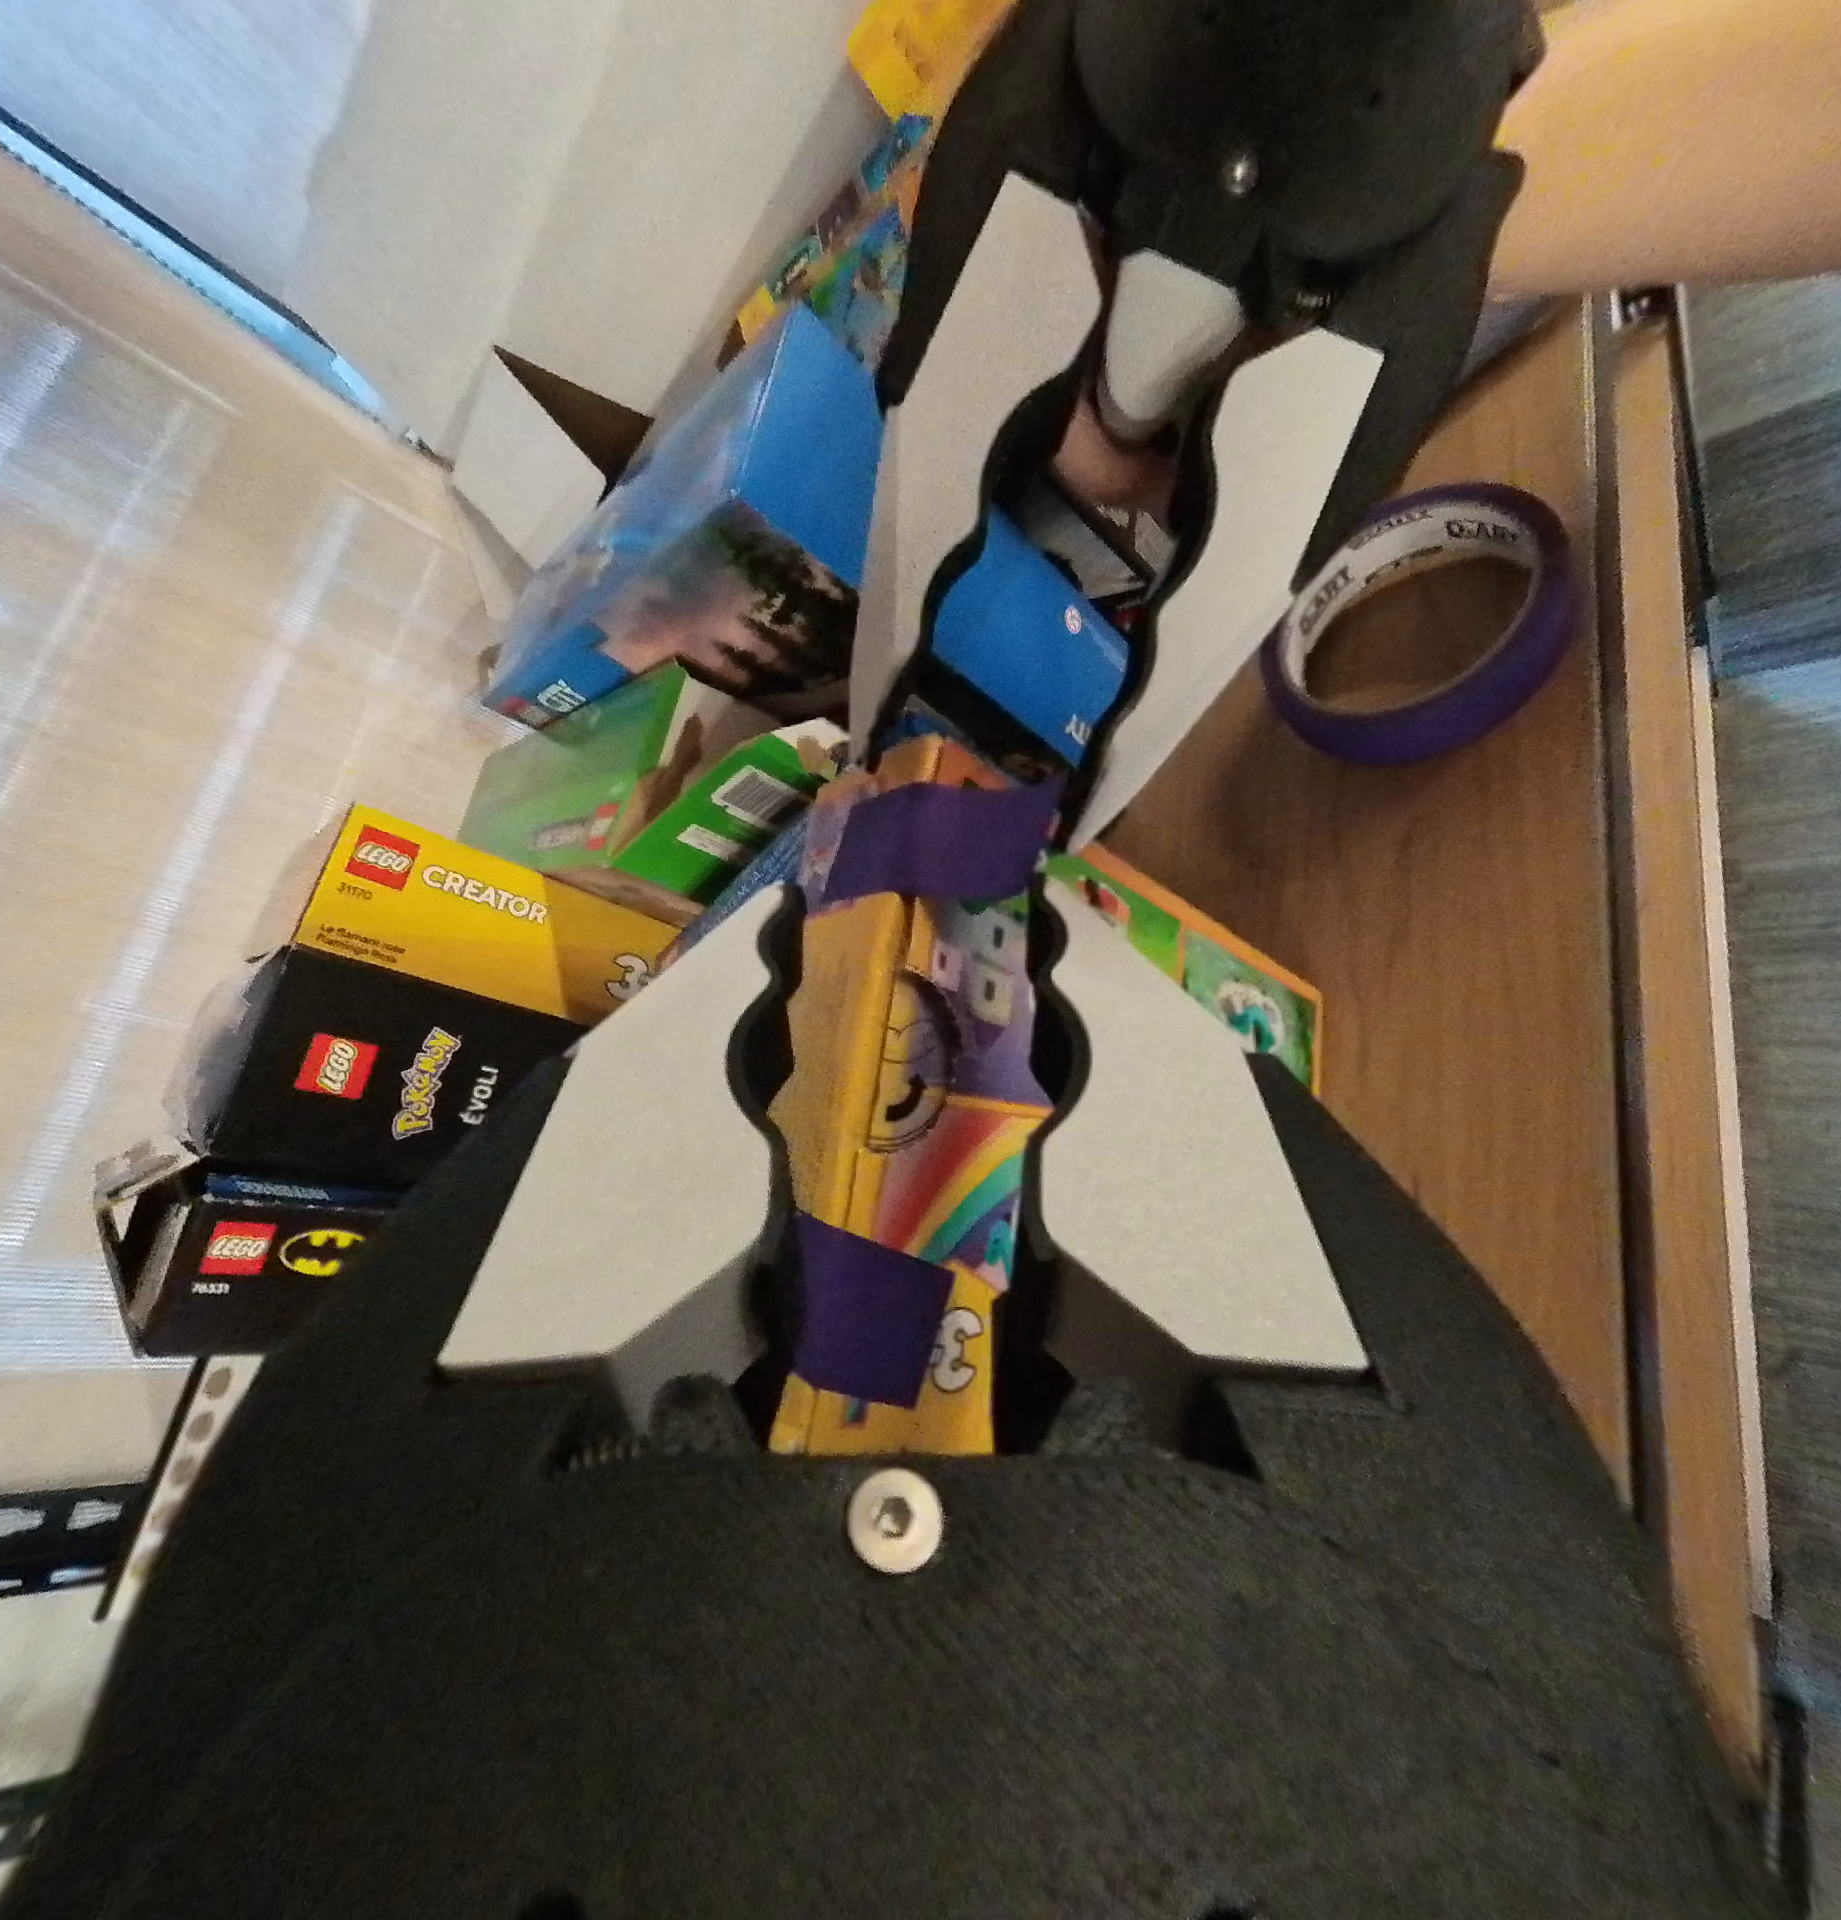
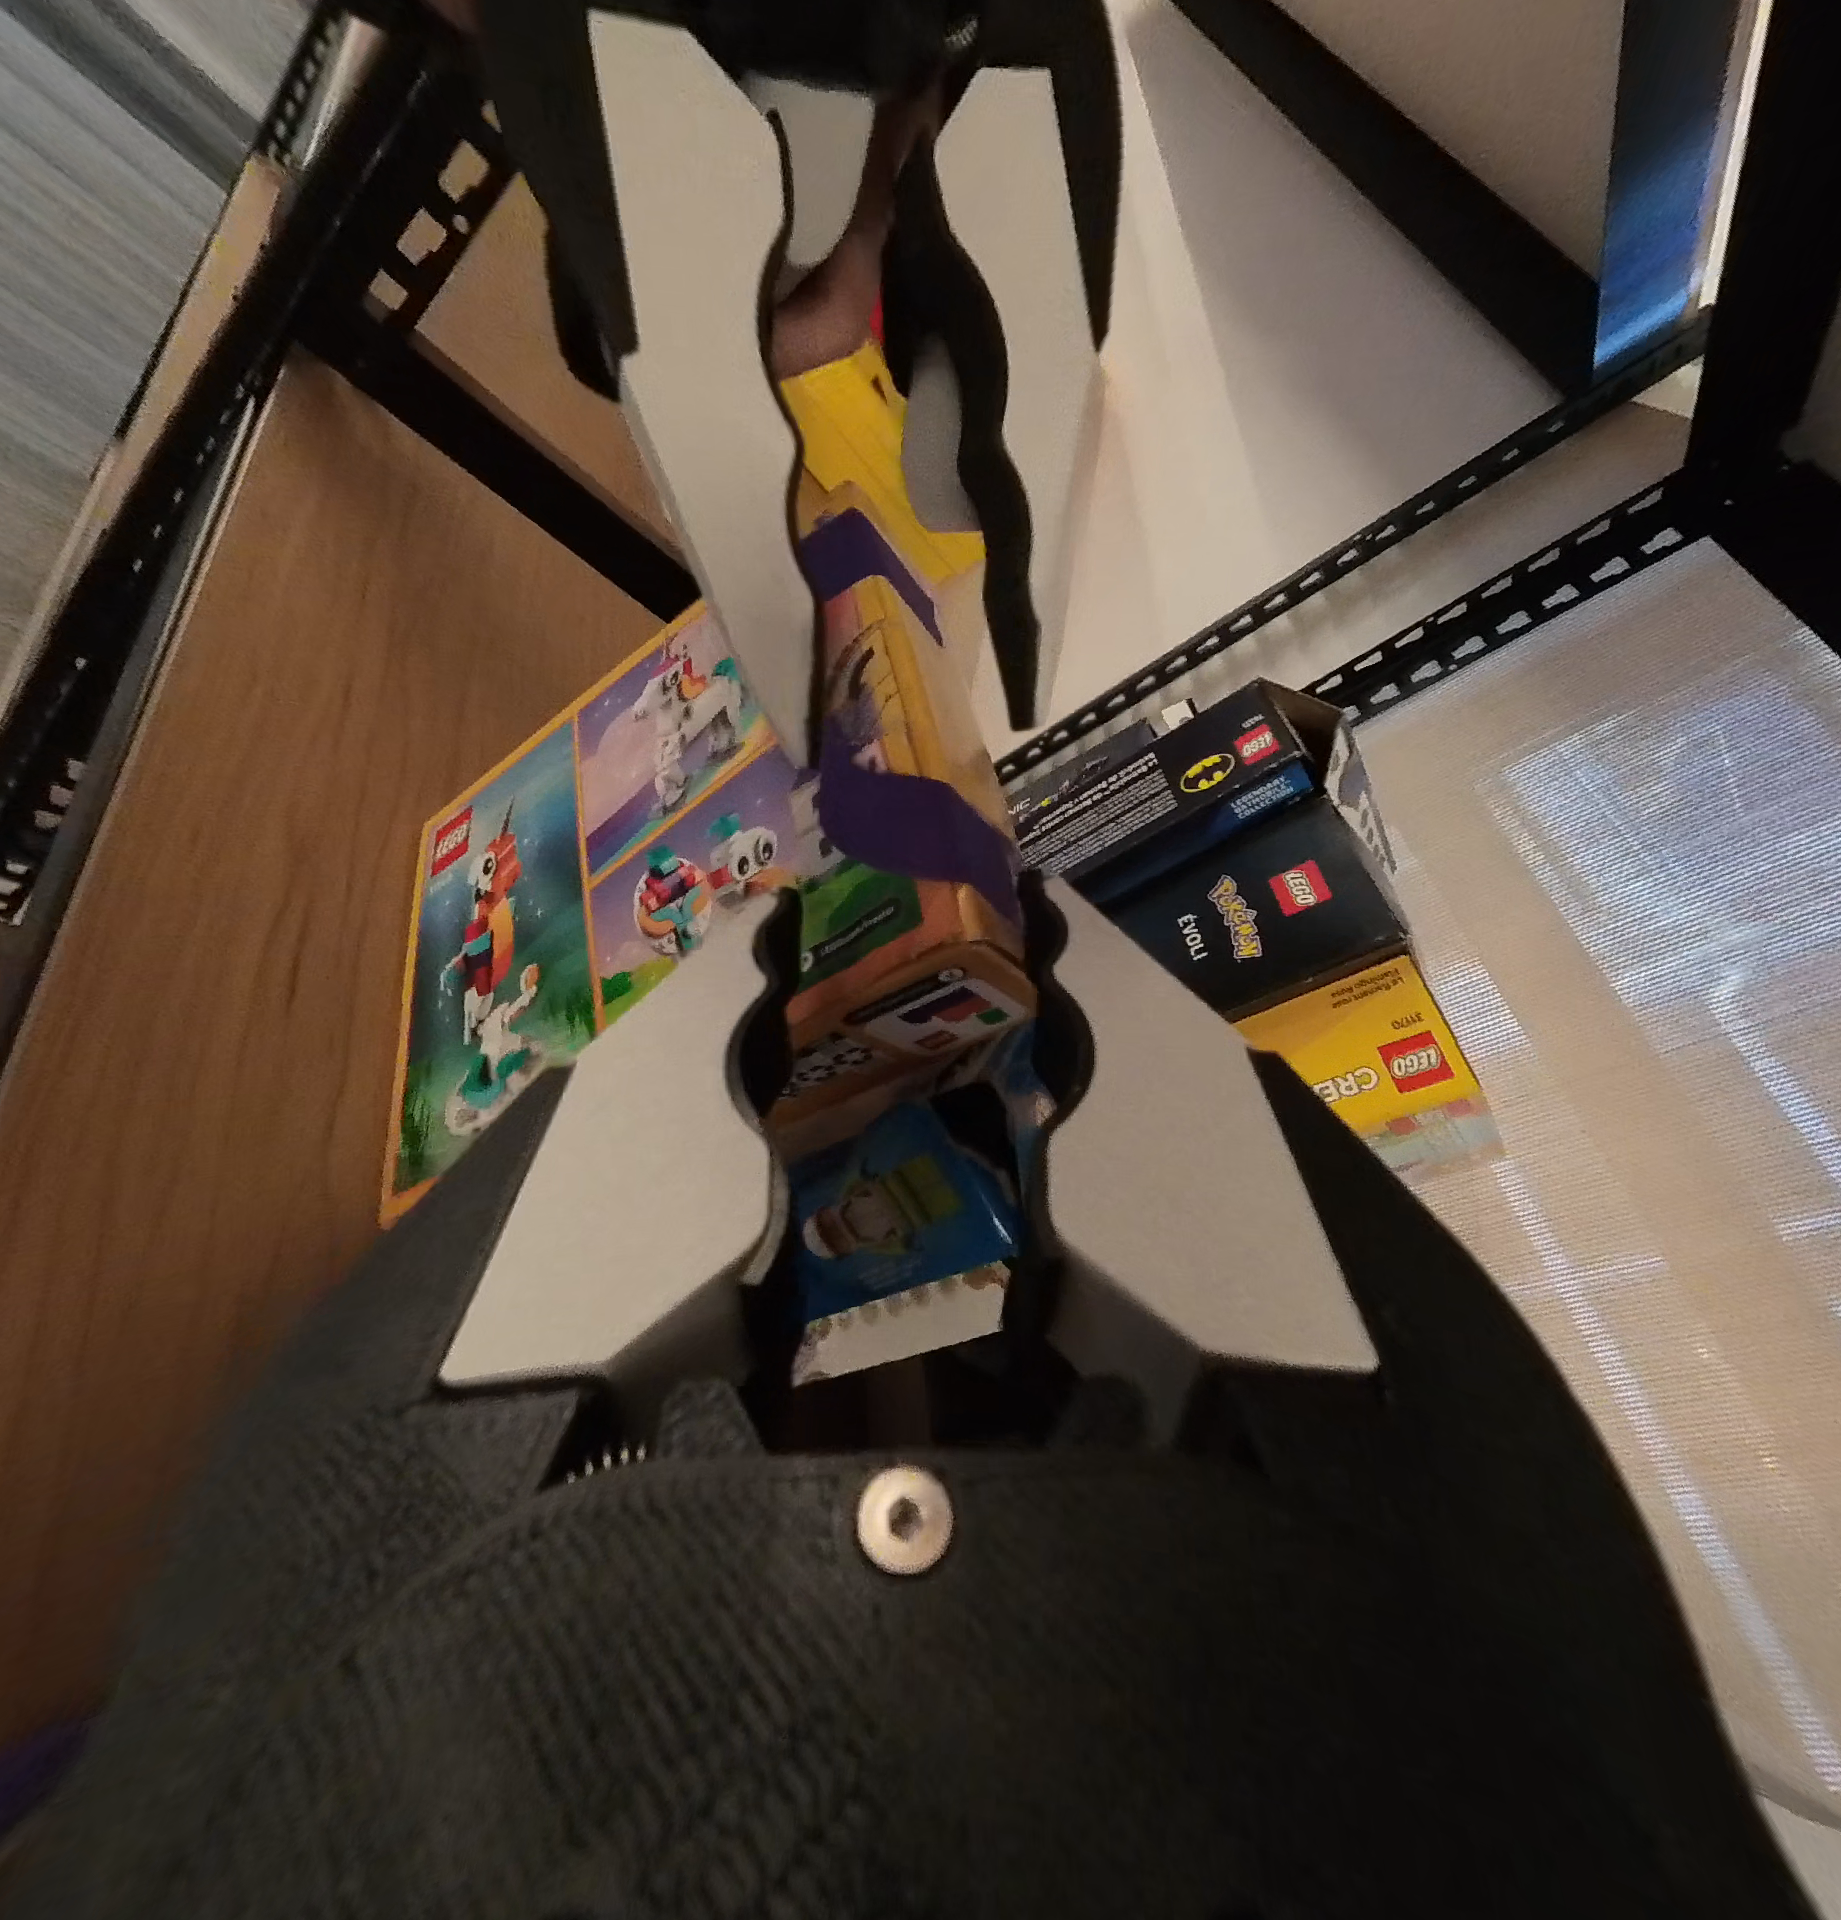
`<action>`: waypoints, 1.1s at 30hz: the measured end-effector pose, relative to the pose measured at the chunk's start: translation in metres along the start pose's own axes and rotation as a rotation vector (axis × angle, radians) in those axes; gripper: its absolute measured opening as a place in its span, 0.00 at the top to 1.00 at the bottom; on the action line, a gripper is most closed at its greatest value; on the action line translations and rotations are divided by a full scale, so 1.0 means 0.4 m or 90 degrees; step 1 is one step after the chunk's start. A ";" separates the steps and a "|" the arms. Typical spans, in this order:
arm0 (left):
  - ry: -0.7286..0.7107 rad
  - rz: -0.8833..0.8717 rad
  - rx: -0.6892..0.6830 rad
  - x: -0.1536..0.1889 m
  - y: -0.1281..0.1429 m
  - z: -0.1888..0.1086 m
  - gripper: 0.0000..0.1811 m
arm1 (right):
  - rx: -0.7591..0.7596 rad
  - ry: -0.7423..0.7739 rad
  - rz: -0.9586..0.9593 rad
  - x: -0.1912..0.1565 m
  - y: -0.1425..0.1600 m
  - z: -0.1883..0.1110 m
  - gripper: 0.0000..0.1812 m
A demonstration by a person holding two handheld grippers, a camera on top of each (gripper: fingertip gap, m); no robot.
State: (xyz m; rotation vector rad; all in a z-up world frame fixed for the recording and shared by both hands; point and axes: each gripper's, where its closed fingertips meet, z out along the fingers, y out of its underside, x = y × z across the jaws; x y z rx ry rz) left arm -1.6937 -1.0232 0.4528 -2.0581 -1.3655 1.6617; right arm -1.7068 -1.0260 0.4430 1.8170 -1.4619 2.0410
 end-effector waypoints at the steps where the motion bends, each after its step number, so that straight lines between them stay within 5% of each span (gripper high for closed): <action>1: 0.003 0.008 -0.004 -0.002 0.007 0.003 0.79 | -0.001 -0.001 -0.007 0.001 -0.001 0.001 0.77; 10: 0.037 0.012 -0.007 0.023 0.032 0.009 0.77 | -0.018 -0.031 -0.060 -0.019 0.017 0.008 0.75; 27: -0.066 0.048 -0.013 0.023 0.023 0.007 0.79 | -0.055 -0.011 -0.149 -0.019 0.033 0.019 0.75; 33: -0.175 0.193 0.013 0.042 -0.024 -0.022 0.83 | -0.048 -0.020 -0.130 -0.018 0.033 0.019 0.75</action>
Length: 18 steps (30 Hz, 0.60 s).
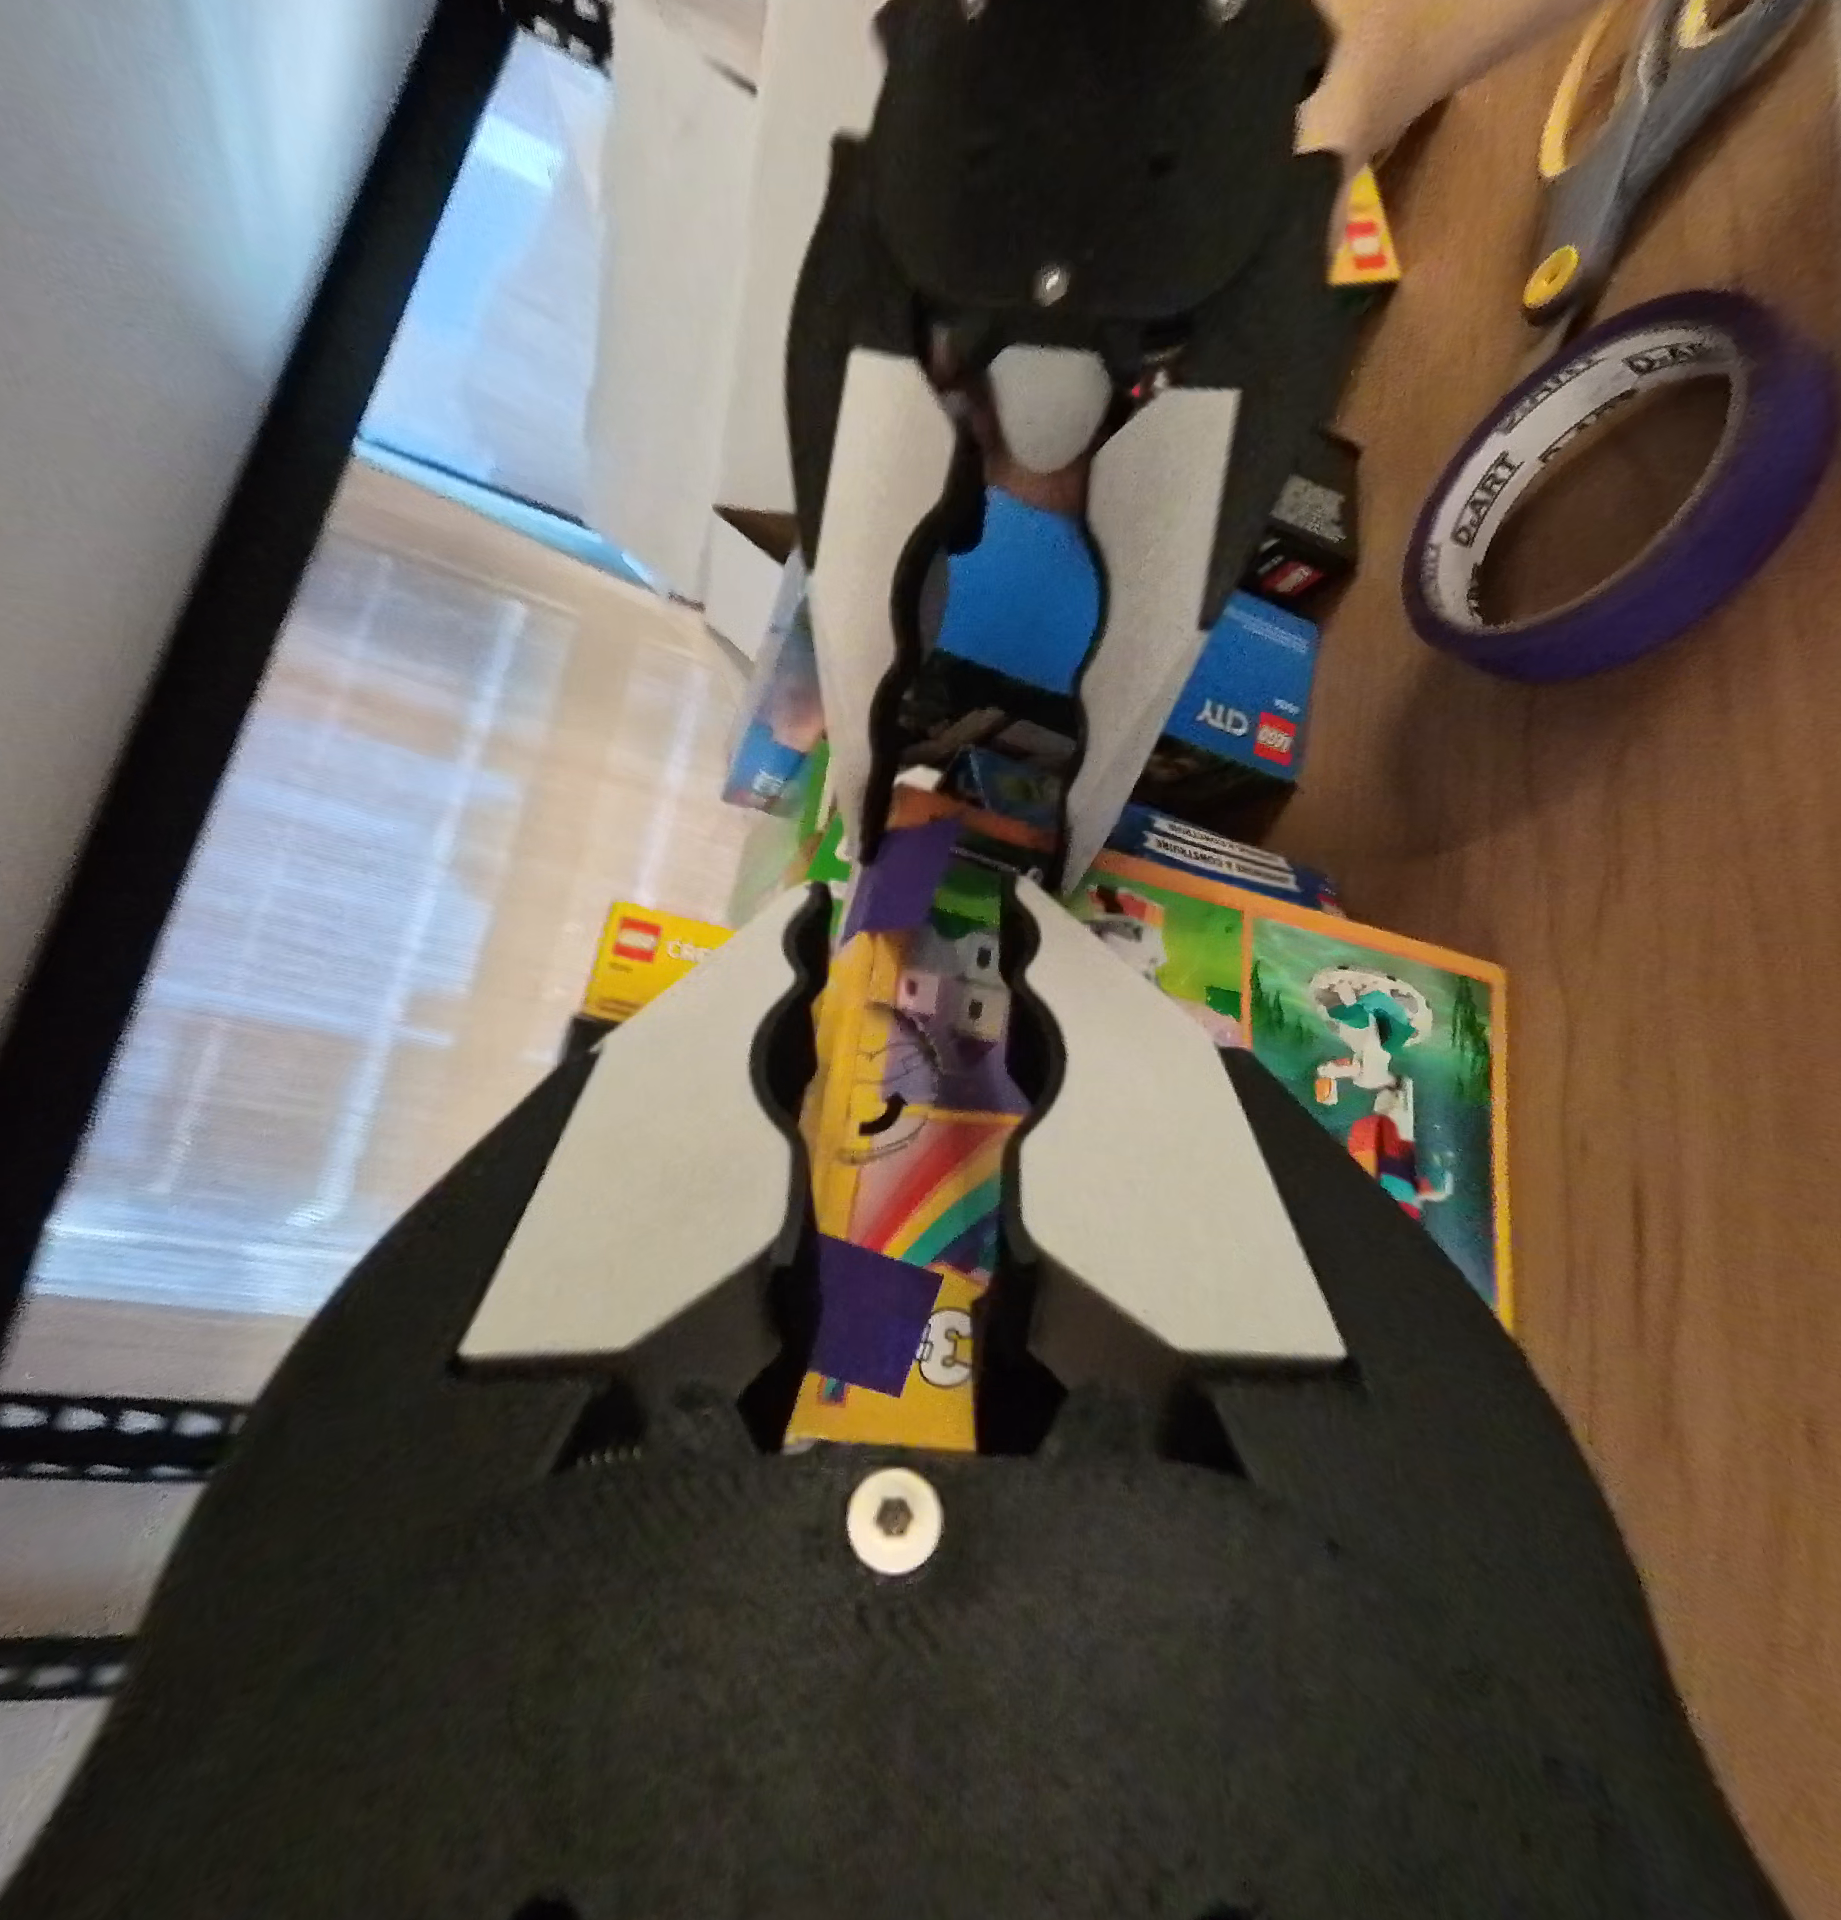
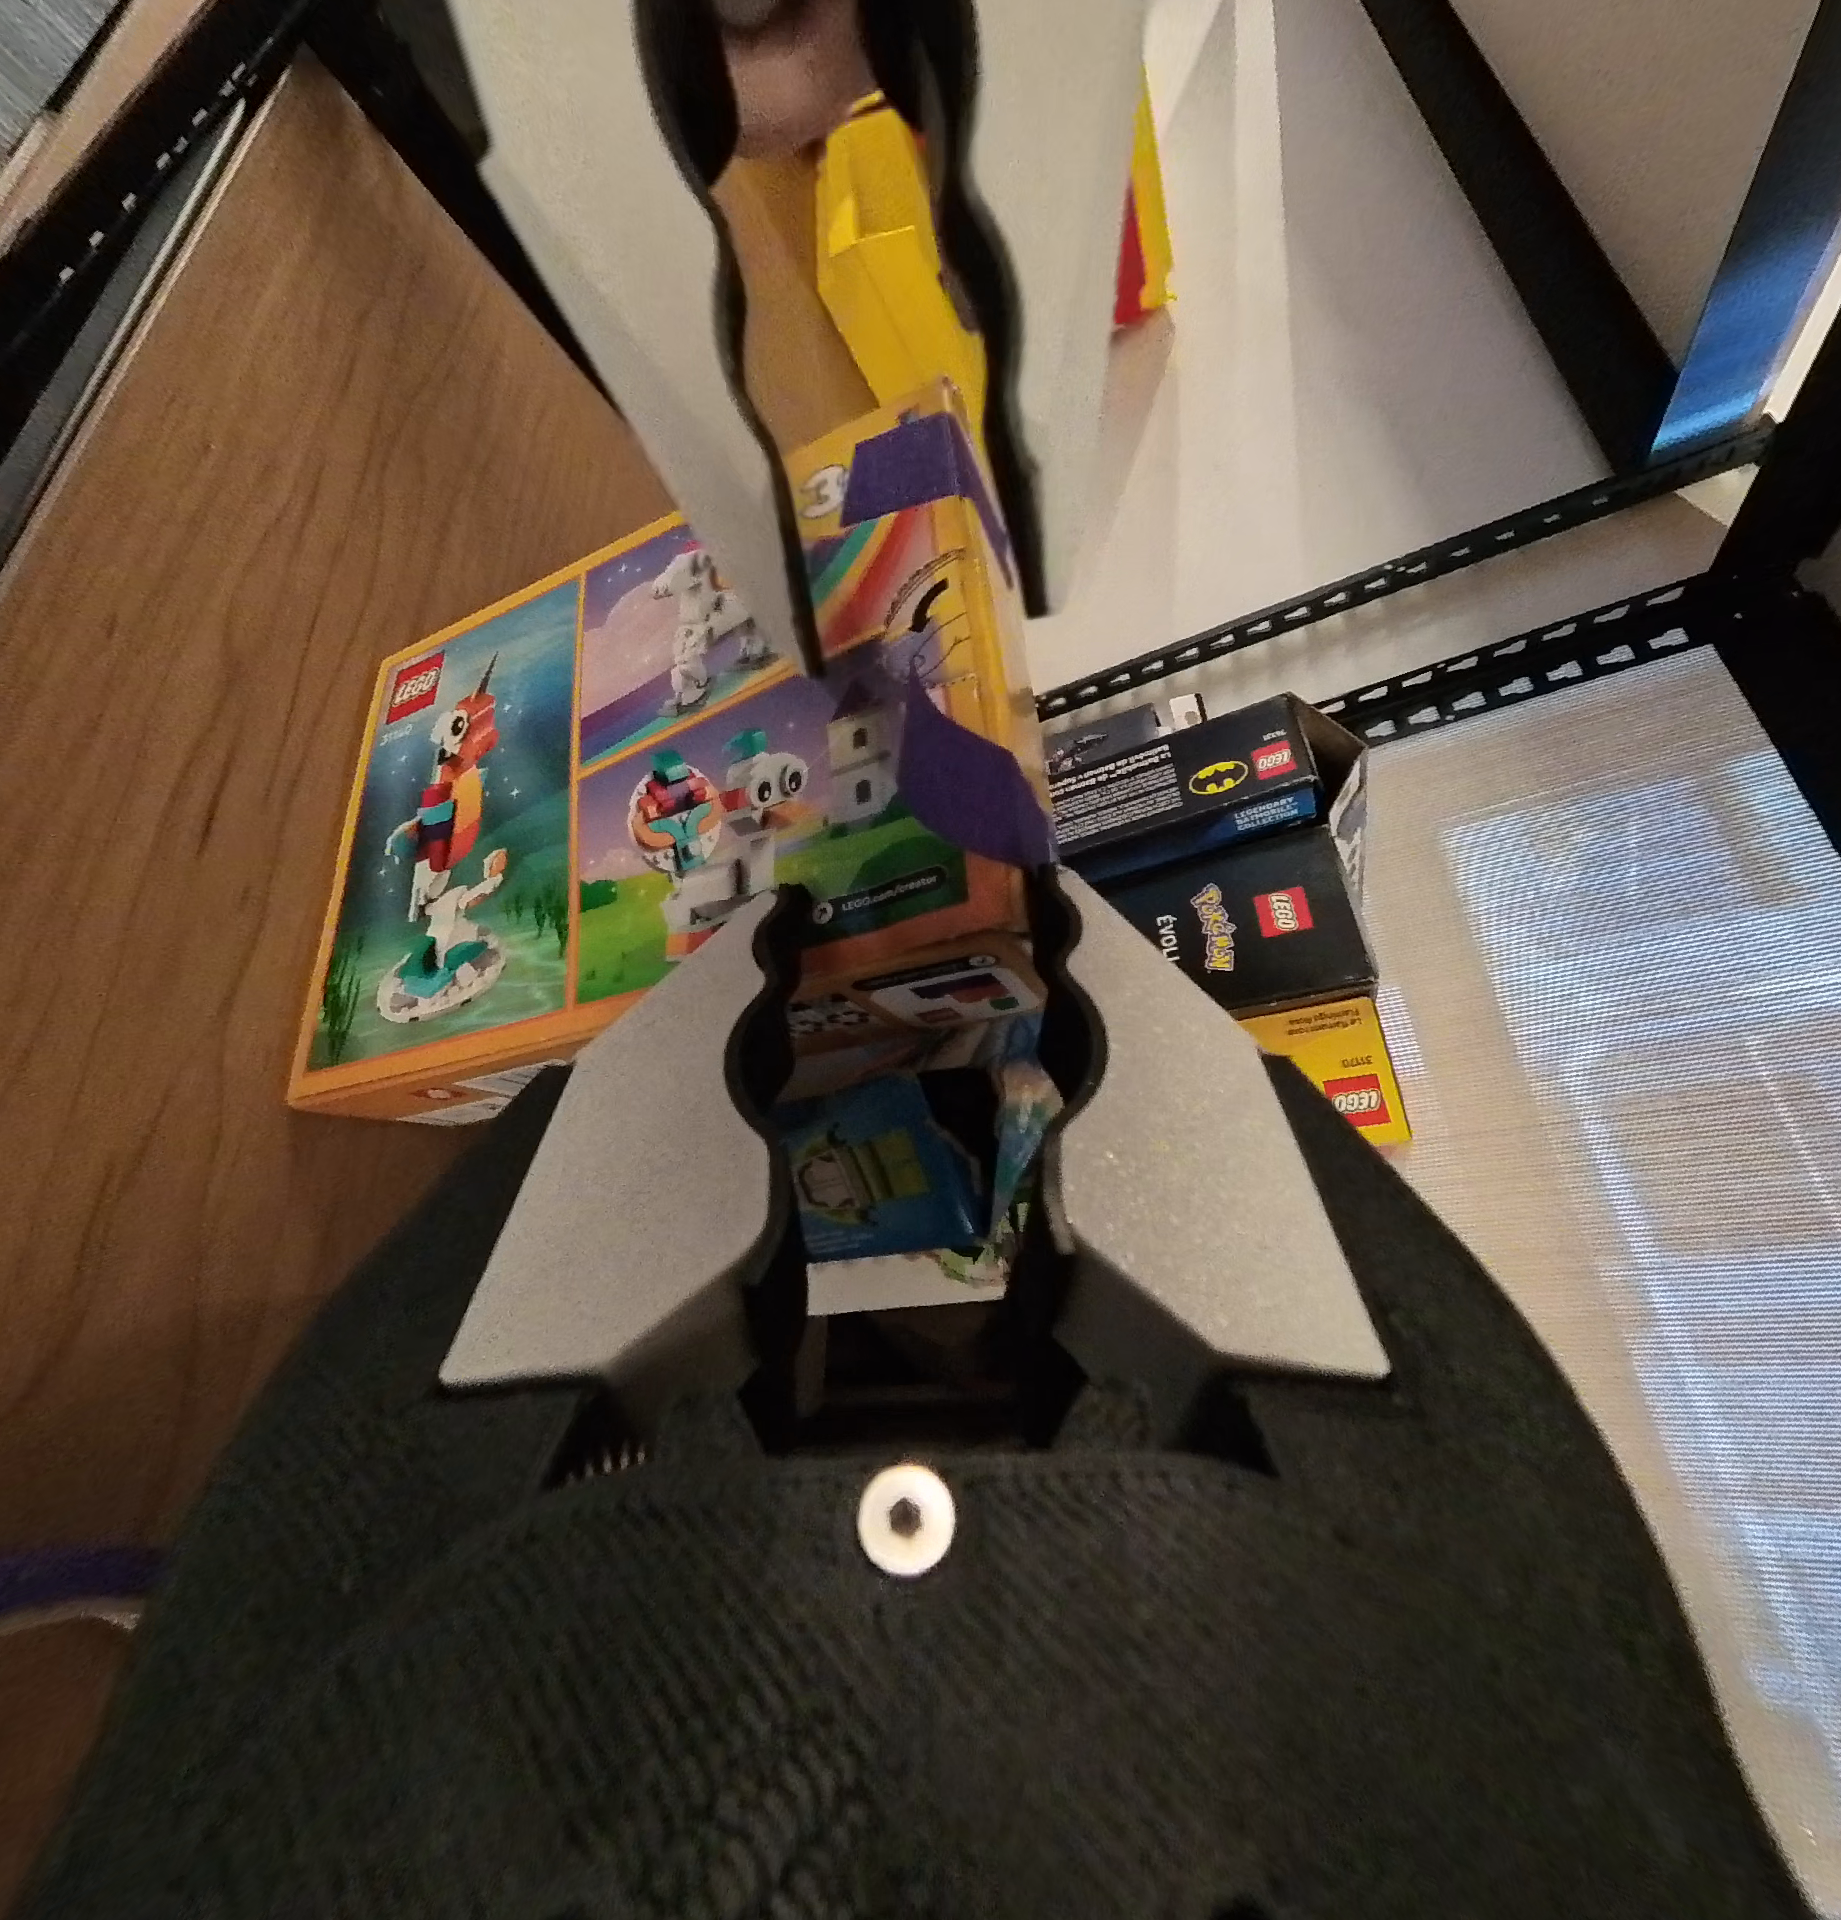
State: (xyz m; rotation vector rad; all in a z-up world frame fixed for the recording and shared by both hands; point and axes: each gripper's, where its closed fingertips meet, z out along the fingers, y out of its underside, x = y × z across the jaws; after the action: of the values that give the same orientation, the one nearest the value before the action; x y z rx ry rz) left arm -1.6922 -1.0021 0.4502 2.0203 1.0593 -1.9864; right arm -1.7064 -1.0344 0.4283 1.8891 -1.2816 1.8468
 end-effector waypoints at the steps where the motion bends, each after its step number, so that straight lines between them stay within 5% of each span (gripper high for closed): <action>1: -0.010 0.029 0.003 0.006 -0.010 0.000 0.86 | 0.000 0.001 0.000 0.000 0.000 0.000 0.75; 18: -0.048 0.242 -0.066 0.028 -0.021 0.034 1.00 | 0.009 -0.005 0.015 0.004 0.000 0.000 0.76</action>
State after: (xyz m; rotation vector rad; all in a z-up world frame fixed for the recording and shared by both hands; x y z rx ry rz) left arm -1.7091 -0.9988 0.4415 1.9056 0.6834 -1.7578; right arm -1.7066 -1.0350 0.4297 1.8992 -1.3020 1.8657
